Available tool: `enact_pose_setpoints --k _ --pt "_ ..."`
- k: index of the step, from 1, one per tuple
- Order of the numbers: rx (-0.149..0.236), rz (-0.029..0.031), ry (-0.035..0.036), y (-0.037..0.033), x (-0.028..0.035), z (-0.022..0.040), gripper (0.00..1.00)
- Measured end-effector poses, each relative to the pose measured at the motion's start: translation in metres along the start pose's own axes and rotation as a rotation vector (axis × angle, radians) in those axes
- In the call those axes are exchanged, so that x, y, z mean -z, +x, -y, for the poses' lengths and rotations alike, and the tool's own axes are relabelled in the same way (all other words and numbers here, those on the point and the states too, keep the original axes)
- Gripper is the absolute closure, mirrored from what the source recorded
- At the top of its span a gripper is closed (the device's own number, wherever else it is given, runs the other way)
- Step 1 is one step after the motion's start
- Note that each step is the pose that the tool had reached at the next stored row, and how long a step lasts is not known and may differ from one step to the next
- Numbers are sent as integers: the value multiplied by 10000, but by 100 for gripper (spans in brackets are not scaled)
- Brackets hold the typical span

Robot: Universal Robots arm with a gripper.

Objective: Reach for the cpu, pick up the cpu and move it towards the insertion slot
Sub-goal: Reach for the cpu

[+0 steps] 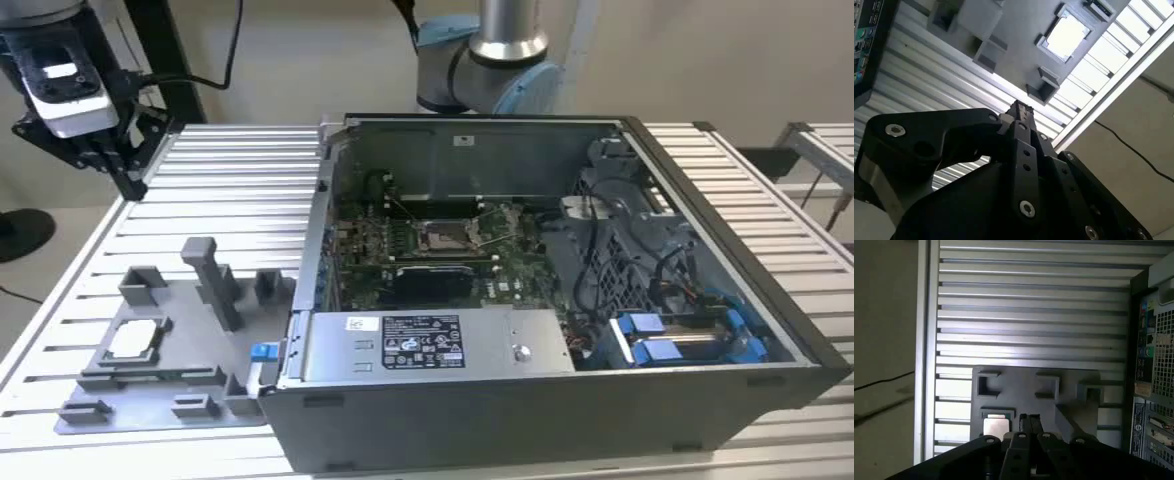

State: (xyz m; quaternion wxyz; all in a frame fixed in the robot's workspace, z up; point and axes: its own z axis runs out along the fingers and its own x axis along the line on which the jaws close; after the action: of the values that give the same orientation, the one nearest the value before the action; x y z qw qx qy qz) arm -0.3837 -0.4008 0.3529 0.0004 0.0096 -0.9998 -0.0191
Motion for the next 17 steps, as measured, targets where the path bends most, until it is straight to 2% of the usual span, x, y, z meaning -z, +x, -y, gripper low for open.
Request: enact_pose_setpoints --k 13,17 --pt "0 -2 2 3 1 0 100" --pt "1 0 0 47 -1 26 100"
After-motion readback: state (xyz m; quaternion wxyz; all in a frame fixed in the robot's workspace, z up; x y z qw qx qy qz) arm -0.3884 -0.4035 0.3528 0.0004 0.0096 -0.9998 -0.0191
